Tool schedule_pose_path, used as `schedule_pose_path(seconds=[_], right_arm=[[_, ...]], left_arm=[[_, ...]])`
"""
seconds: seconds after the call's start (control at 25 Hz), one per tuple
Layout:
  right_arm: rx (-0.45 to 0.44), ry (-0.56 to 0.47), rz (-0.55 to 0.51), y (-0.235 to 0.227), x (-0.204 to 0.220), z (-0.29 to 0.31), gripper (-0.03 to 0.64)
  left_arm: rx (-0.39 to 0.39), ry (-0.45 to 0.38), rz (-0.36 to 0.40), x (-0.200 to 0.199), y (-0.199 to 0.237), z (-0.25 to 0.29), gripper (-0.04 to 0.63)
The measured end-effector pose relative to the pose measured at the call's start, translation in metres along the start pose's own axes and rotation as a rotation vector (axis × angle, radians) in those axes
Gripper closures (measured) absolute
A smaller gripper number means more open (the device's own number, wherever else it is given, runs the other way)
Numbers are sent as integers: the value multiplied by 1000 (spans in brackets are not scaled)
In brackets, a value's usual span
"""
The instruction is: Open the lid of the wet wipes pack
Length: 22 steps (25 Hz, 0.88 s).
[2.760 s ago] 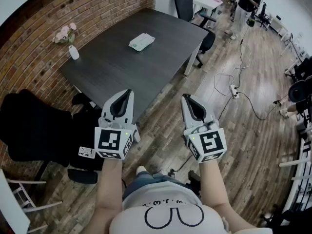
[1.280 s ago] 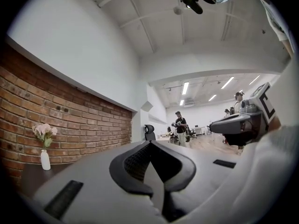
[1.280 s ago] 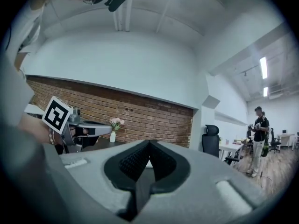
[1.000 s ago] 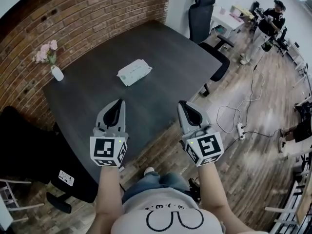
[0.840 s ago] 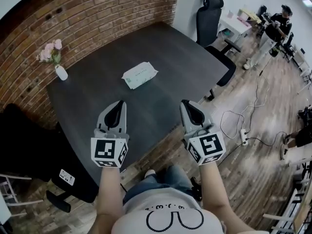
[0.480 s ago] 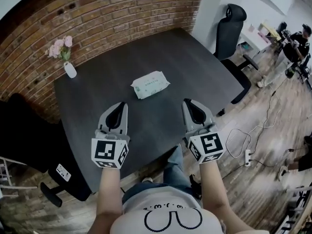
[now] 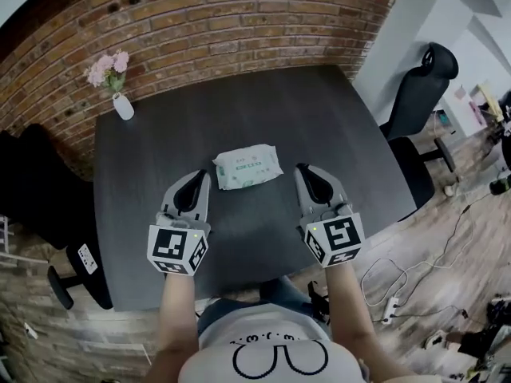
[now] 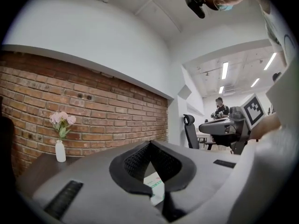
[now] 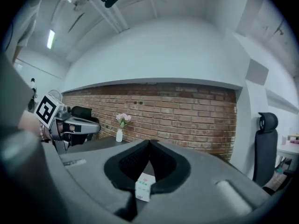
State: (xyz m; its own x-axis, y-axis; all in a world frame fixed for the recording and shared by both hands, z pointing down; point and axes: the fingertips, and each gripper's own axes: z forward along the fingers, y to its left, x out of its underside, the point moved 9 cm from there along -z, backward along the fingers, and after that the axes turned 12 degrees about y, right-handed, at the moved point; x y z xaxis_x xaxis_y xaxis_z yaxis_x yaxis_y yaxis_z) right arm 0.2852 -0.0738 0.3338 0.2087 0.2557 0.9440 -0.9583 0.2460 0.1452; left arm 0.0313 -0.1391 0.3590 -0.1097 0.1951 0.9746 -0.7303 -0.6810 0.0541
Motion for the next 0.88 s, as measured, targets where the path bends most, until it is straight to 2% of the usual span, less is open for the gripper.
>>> schedule_pose_path(seconds=[0.24, 0.32, 0.4, 0.48, 0.6, 0.88], right_arm=[[-186, 32, -12, -53, 6, 48, 615], [-240, 45, -6, -67, 9, 60, 613], [-290, 56, 7, -76, 12, 73, 567], [-345, 70, 17, -79, 16, 84, 493], [-416, 90, -1, -77, 21, 98, 443], [-507, 150, -123, -60, 38, 126, 439]], left_arm=[[-111, 66, -64, 5, -15, 41, 584], [-137, 87, -83, 5, -20, 52, 556], [-144, 107, -94, 8, -21, 61, 503], [-138, 131, -96, 13, -22, 67, 442], [-115, 176, -86, 21, -21, 72, 388], [-25, 300, -44, 49, -13, 91, 388]])
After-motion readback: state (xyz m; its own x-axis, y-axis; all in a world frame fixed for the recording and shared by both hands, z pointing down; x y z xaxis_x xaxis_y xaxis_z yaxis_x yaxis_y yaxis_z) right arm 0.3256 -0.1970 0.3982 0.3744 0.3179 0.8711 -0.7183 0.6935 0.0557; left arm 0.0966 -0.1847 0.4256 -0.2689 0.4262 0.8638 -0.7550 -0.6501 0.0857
